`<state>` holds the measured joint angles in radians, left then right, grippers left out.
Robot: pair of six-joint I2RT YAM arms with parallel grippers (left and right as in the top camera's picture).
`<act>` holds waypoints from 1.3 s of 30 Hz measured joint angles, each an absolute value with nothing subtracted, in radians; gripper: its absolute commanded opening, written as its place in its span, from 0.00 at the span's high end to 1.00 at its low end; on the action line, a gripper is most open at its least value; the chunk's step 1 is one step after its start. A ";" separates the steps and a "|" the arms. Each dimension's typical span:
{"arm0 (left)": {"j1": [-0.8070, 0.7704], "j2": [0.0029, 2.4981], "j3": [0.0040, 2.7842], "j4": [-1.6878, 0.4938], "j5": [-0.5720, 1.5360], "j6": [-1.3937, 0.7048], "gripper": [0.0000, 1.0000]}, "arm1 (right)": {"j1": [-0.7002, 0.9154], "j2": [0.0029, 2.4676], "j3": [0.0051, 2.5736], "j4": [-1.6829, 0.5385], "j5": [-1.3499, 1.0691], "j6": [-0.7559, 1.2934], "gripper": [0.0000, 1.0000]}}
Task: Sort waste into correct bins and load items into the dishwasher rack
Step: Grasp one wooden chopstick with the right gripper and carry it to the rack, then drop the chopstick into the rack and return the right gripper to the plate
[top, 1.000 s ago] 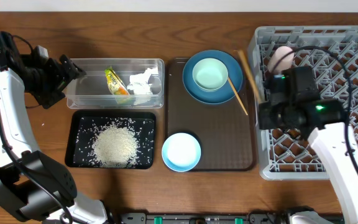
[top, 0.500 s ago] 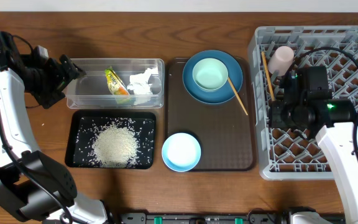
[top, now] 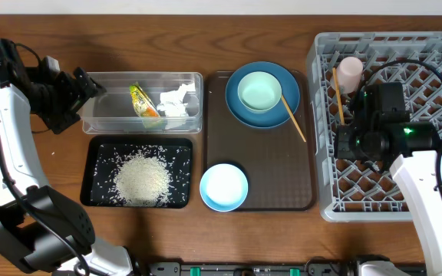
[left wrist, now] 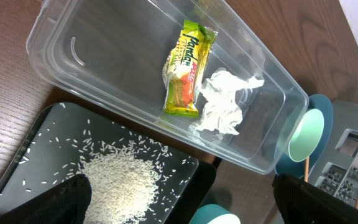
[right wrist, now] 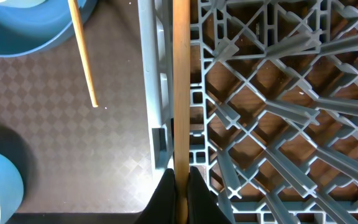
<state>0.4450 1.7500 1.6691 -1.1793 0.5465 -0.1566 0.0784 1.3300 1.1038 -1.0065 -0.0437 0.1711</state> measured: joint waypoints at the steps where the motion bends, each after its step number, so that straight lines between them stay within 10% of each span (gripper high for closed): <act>1: 0.445 1.750 1.669 -1.179 0.546 -0.157 0.04 | 0.078 1.330 1.103 -1.005 -0.043 0.171 0.99; 39: 0.445 1.750 1.669 -1.179 0.546 -0.157 0.04 | 0.078 1.330 0.971 -0.816 -0.058 0.164 0.83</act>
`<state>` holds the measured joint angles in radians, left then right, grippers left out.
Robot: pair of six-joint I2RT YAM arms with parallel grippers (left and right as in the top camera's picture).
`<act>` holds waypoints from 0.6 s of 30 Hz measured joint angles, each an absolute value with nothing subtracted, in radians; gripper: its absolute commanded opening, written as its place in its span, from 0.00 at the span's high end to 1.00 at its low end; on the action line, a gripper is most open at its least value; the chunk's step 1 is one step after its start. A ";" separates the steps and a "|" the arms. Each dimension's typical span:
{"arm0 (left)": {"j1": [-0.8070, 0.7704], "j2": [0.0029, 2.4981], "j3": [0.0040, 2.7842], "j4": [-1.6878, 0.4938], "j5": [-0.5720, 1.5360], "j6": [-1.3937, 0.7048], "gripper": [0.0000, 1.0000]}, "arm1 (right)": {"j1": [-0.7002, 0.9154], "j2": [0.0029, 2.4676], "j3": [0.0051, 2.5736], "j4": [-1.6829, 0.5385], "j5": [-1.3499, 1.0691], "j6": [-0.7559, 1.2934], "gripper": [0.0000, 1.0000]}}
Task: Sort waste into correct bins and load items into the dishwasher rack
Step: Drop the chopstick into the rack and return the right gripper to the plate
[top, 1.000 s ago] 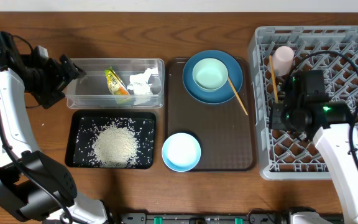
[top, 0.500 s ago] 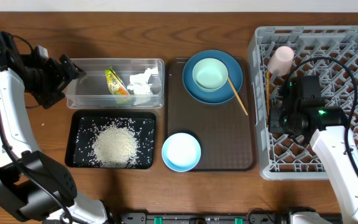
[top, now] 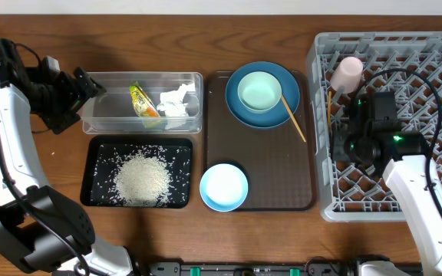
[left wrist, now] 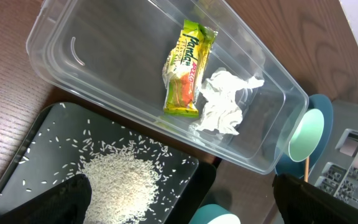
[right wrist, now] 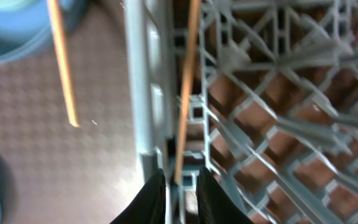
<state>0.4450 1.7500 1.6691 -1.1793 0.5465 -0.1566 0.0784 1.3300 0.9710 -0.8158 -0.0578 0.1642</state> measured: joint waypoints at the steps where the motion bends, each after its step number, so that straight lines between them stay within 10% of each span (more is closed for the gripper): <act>1: 0.445 1.750 1.669 -1.180 0.546 -0.157 0.04 | 0.078 1.330 0.971 -0.799 -0.074 0.165 0.83; 18: 0.445 1.750 1.669 -1.179 0.546 -0.157 0.04 | 0.138 1.343 0.971 -0.505 -0.331 0.125 0.67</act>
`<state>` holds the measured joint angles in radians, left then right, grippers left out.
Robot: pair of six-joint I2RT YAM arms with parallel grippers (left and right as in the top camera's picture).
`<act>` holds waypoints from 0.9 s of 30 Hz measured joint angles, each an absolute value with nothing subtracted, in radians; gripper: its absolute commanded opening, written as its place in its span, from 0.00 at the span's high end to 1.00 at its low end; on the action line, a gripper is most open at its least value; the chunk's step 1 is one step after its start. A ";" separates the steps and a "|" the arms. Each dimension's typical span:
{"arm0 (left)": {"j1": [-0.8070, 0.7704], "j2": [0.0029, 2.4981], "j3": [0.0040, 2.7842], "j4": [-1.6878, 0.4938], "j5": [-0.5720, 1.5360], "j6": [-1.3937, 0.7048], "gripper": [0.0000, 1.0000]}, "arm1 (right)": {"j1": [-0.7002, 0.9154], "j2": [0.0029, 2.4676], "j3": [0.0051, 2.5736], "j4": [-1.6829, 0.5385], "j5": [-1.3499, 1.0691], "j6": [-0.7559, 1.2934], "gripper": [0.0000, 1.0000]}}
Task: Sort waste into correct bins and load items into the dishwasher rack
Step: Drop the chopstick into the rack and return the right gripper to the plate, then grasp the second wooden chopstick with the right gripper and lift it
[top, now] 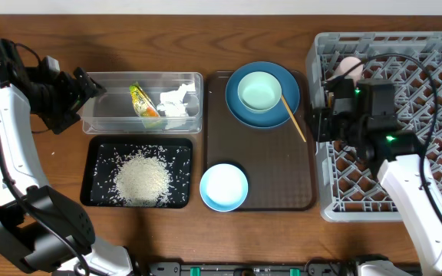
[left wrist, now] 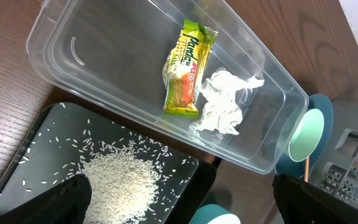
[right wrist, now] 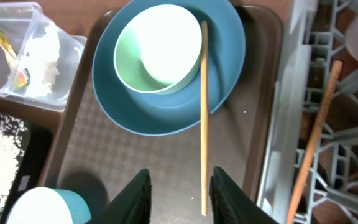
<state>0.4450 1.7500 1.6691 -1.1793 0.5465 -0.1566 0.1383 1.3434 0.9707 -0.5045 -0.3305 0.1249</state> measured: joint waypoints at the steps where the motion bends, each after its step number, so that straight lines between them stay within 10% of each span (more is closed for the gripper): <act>1: 0.445 1.750 1.669 -1.179 0.546 -0.157 0.04 | 0.146 1.351 0.971 -0.504 -0.320 0.120 0.67; 27: 0.445 1.750 1.669 -1.179 0.546 -0.157 0.04 | 0.219 1.570 0.971 -0.511 -0.199 0.078 0.75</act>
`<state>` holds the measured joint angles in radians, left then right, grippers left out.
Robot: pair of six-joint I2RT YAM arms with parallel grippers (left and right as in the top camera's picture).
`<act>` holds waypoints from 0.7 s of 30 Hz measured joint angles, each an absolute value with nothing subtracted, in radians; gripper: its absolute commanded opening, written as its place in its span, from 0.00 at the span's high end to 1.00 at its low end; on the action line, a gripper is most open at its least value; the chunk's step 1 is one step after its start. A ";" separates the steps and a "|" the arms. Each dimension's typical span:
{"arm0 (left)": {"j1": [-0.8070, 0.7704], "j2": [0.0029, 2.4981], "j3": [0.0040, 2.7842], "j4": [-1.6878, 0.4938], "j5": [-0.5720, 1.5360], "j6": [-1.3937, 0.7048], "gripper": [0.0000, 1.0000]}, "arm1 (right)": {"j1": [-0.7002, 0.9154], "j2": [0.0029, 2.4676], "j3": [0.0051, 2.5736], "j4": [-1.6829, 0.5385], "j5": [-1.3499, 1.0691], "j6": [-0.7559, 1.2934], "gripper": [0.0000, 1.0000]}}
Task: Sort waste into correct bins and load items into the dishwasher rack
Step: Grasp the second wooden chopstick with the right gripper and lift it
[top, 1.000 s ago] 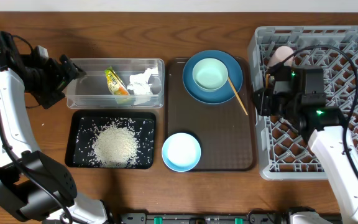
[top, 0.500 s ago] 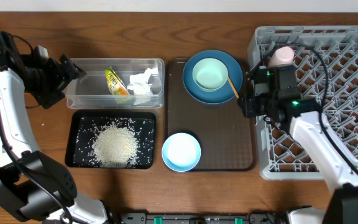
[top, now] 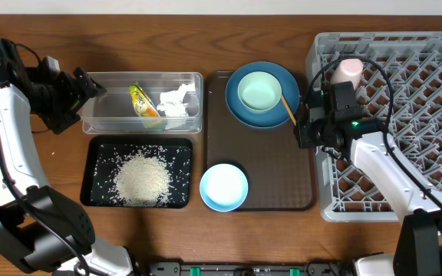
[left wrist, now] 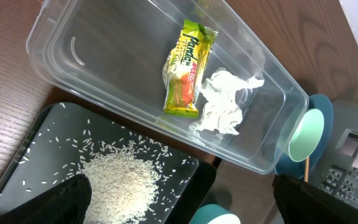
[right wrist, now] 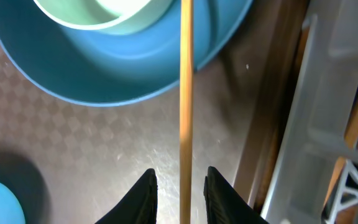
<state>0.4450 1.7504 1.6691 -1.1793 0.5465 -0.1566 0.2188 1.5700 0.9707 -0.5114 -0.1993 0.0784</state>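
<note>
A wooden chopstick [right wrist: 185, 93] lies on the brown tray [top: 271, 176], its far end leaning on the blue plate [top: 240, 115] that holds a green bowl [top: 259, 90]. My right gripper [right wrist: 182, 193] is open, low over the tray, one finger on each side of the chopstick's near end. Another chopstick rests inside the grey dishwasher rack [top: 405, 115], near a pink cup [top: 349, 70]. My left gripper [left wrist: 182, 199] is open and holds nothing, left of the clear bin [top: 106, 115].
The clear bin holds a green-yellow wrapper [top: 143, 101] and a crumpled tissue [top: 175, 102]. A black tray [top: 98, 153] with loose rice lies in front of it. A small blue bowl [top: 223, 186] sits at the brown tray's near left corner.
My right gripper was higher over the tray with the whole plate in view. Now it is lower, with its open fingers either side of the chopstick. The left arm has not moved.
My right gripper was shut on a chopstick at the rack's left edge. Then it stood open there and the chopstick stayed in the rack. Then it was open above the tray's chopstick, and now it straddles that chopstick close to the tray.
</note>
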 measured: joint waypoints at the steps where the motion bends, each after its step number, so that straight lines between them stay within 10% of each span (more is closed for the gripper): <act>1: 0.445 1.750 1.669 -1.179 0.546 -0.157 0.04 | 0.219 1.570 0.971 -0.514 -0.196 0.078 0.76; 21: 0.445 1.750 1.669 -1.179 0.546 -0.157 0.04 | 0.238 1.570 0.971 -0.590 -0.183 0.071 0.96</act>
